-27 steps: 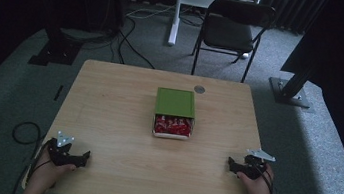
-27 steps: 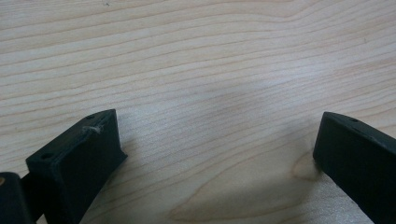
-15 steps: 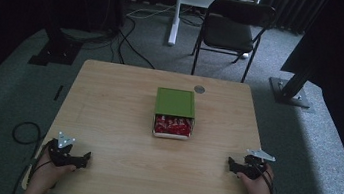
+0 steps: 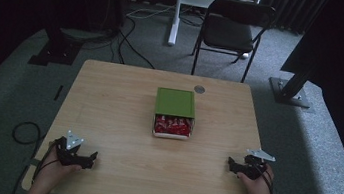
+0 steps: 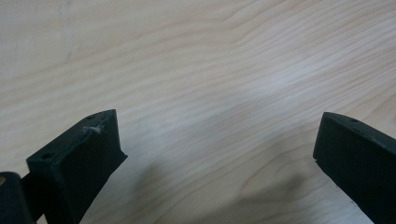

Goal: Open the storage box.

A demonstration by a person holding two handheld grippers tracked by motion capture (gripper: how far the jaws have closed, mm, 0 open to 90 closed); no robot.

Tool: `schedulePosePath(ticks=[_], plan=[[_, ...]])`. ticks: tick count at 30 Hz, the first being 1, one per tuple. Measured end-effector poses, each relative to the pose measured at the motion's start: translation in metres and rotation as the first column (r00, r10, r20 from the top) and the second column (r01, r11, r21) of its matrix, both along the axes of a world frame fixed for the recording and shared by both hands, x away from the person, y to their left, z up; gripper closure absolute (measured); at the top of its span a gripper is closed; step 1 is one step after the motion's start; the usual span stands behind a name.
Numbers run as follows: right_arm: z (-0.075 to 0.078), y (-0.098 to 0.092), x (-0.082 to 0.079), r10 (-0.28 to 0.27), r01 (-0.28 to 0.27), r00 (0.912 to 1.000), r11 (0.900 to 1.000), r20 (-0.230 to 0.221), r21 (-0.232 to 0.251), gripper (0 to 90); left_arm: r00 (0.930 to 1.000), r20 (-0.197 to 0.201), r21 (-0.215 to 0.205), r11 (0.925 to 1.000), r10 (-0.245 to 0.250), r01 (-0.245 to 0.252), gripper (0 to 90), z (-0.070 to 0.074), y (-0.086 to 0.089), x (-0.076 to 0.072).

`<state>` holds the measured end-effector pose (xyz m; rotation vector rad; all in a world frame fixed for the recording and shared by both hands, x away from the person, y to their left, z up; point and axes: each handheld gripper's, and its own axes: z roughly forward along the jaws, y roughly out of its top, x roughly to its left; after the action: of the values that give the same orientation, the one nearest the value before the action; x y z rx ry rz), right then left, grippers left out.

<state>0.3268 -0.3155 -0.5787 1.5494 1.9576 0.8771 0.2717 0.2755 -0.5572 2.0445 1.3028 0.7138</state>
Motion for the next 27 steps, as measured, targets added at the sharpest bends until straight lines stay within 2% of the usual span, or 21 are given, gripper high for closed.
schedulePosePath(ticks=[1,2,5,10,16,17,18,20,21,22,24,25,27], plan=[[0.000,0.000,0.000,0.000,0.000,1.0000,1.000,0.000,0.000,11.3,1.0000,0.000,0.000,1.0000,0.000,0.000,1.7,0.000,0.000,0.000],[0.000,0.000,0.000,0.000,0.000,1.0000,1.000,0.000,0.000,11.3,0.9997,0.010,0.010,0.9997,-0.023,0.022,1.7,0.004,-0.006,0.001],[0.000,0.000,0.000,0.000,0.000,1.0000,1.000,0.000,0.000,11.3,0.9990,0.023,0.000,0.9993,-0.037,0.037,1.7,0.006,-0.012,0.003],[0.000,0.000,0.000,0.000,0.000,1.0000,1.000,0.000,0.000,11.3,0.9936,0.055,0.019,0.9950,-0.099,0.098,1.8,0.013,-0.029,0.007],[0.000,0.000,0.000,0.000,0.000,1.0000,1.000,0.000,0.000,11.3,0.9786,0.089,0.038,0.9824,-0.185,0.183,1.8,0.016,-0.056,0.014],[0.000,0.000,0.000,0.000,0.000,1.0000,1.000,0.000,0.000,11.3,0.9786,0.089,0.038,0.9824,-0.185,0.183,1.7,0.016,-0.056,0.014],[0.000,0.000,0.000,0.000,0.000,1.0000,1.000,0.000,0.000,11.3,0.9745,0.091,0.053,0.9782,-0.205,0.201,1.7,0.017,-0.062,0.016],[0.000,0.000,0.000,-0.001,0.001,1.0000,1.000,0.000,0.001,11.3,0.9745,0.091,0.053,0.9782,-0.205,0.201,1.8,0.017,-0.062,0.016],[0.000,0.000,0.000,-0.002,0.002,1.0000,1.000,-0.001,0.002,11.3,0.9650,0.101,0.063,0.9696,-0.242,0.236,1.8,0.020,-0.073,0.018],[0.000,0.000,0.000,-0.002,0.002,1.0000,1.000,-0.001,0.002,11.3,0.9650,0.101,0.063,0.9696,-0.242,0.236,1.8,0.020,-0.073,0.018],[0.000,0.000,0.000,-0.002,0.002,1.0000,1.000,-0.001,0.002,11.3,0.9586,0.110,0.071,0.9640,-0.263,0.256,1.8,0.023,-0.081,0.020],[0.000,0.000,0.000,-0.002,0.002,1.0000,1.000,-0.001,0.002,11.3,0.9520,0.126,0.075,0.9596,-0.279,0.271,3.0,0.026,-0.088,0.021],[0.000,0.000,0.000,-0.001,0.001,1.0000,1.000,-0.001,0.001,11.3,0.9493,0.132,0.079,0.9576,-0.286,0.277,3.0,0.028,-0.091,0.022]])
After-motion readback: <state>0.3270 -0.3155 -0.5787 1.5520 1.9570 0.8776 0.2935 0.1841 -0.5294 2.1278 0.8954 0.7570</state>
